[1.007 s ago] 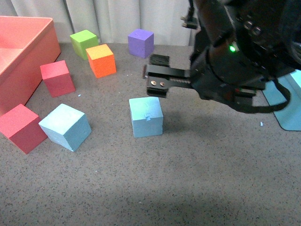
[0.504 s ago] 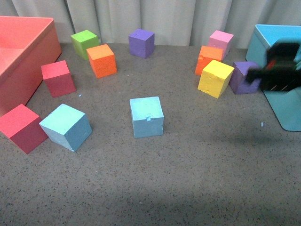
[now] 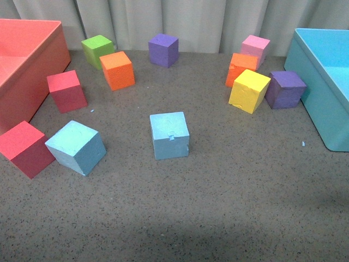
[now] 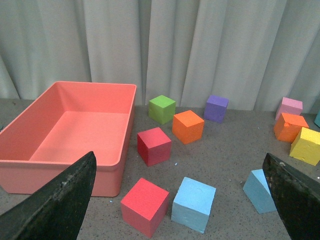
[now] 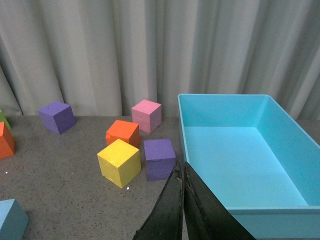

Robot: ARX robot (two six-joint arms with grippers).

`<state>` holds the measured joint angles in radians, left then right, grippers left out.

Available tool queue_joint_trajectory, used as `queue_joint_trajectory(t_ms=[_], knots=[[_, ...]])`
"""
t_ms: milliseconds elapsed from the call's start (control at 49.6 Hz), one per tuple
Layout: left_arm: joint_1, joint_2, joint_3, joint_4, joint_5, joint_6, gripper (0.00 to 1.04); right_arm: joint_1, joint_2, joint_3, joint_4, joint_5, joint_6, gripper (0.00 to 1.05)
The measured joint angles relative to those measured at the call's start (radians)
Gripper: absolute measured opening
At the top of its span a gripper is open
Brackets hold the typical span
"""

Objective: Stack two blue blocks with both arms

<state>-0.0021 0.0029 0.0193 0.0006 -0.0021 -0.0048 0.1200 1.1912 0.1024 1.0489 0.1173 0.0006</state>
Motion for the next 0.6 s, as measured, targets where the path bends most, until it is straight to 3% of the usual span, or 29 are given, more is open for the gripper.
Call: queue_joint_trajectory(t_ms=[141,201,262,604], knots=[[0.0,0.0,0.0,0.0,0.0,0.0,0.98,-0.032,-0.188,-0.04,-0.122,-0.032,0.0,0.01],[0.0,0.0,0.0,0.0,0.0,0.0,0.98,-0.084,-0.254,-0.058,-0.177,-0.104,0.0,0.01],[0.0,0.0,0.0,0.0,0.0,0.0,0.98,-0.113,-0.323,-0.071,-0.229,-0.109,0.0,0.01],[0.0,0.0,0.0,0.0,0.0,0.0,0.98,-0.117,-0.567,-0.095,-0.44,-0.115,0.0,0.01]])
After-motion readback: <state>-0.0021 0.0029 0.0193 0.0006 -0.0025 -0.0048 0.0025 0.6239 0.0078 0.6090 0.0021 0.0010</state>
